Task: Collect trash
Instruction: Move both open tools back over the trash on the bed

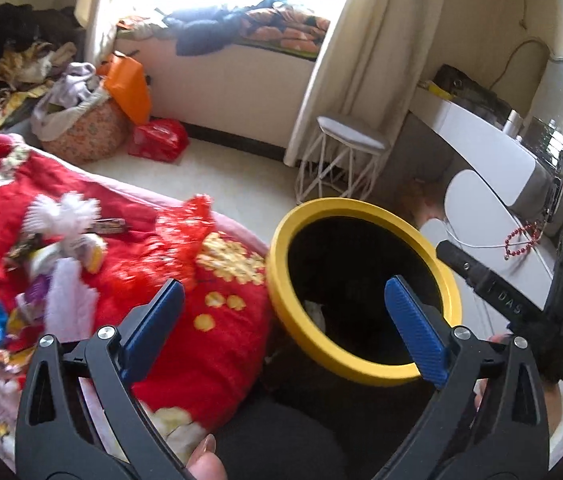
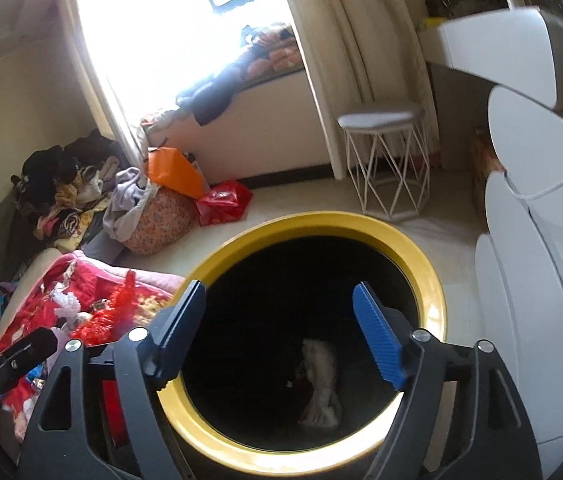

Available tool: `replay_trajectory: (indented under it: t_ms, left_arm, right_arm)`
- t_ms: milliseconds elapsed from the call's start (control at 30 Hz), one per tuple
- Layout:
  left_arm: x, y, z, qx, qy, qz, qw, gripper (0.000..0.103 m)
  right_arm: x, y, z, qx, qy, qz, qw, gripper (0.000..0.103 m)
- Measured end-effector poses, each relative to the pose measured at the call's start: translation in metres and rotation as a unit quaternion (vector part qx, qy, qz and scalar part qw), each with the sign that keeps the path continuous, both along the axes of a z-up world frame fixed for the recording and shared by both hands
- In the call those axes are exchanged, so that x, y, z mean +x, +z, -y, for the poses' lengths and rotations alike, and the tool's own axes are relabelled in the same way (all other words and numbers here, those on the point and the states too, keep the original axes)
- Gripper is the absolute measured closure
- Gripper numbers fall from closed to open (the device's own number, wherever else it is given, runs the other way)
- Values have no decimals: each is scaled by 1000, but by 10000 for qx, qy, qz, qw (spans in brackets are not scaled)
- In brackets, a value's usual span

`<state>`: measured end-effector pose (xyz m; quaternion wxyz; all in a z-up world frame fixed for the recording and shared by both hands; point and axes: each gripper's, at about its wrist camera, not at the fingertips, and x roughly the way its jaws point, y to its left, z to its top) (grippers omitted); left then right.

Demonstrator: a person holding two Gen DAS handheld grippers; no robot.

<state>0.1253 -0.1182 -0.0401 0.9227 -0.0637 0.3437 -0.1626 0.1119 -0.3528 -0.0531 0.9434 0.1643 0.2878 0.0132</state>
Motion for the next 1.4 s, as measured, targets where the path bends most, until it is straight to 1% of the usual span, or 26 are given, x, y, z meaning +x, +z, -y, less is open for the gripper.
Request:
replay_trajectory:
  t_ms: [267, 700, 900, 1067, 1400]
  left_arm:
    - [-19, 10, -25, 4, 330, 257, 9991, 11]
    - [-39, 22, -68, -66, 821, 508, 9953, 11]
    - [-44, 25, -89, -110, 1055, 539, 9929, 11]
    - [-49, 27, -104, -120, 1228, 563, 9908, 11]
    - [-60, 26, -141, -133, 1709, 621, 9832, 11]
  right_arm:
    - [-8, 10, -22, -80, 243, 168, 9995, 24]
    - [-16, 22, -67, -237, 915, 294, 9951, 24]
    - [-22, 27, -91, -273, 1270, 362, 9909, 21]
    - [-27, 29, -115, -319, 1591, 357, 9861, 21]
    - [-37, 30, -165, -479, 2203, 325, 9737, 21]
